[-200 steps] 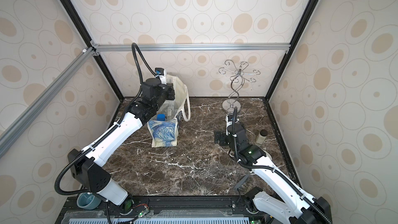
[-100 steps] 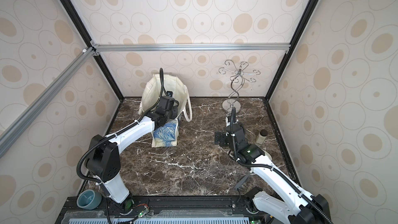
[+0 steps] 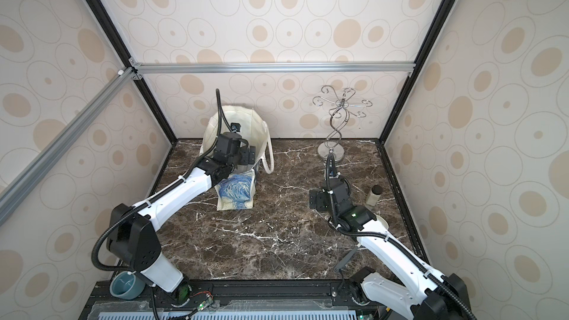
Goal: Put the compass set into the canvas bag
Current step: Place the compass set in the canvas bag.
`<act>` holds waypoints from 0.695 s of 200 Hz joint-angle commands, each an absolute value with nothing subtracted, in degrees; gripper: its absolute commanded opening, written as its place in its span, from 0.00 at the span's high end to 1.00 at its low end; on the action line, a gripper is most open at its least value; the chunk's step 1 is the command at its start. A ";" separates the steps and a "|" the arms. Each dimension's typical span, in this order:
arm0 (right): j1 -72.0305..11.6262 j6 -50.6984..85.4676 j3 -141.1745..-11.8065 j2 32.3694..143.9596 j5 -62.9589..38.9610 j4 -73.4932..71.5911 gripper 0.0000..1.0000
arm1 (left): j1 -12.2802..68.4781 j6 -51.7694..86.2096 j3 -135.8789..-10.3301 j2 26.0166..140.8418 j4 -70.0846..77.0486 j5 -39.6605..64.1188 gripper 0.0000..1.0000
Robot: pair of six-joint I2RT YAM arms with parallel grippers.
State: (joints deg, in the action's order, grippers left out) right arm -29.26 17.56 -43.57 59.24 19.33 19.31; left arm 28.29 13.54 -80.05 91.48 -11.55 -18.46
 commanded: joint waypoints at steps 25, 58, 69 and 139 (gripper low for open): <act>-24.87 13.89 -45.21 63.15 17.17 22.54 0.00 | 27.94 9.86 -85.23 83.36 -12.75 -24.86 0.00; -21.97 9.90 -43.18 63.88 15.18 19.01 0.00 | 27.80 11.63 -81.50 75.59 -16.86 -39.36 0.00; -20.23 10.35 -42.71 64.05 14.32 18.53 0.00 | 27.22 12.92 -79.03 72.22 -18.20 -42.73 0.00; -16.44 7.49 -38.84 69.17 24.22 8.36 0.00 | 16.36 24.50 -52.83 55.82 -19.64 -43.99 0.00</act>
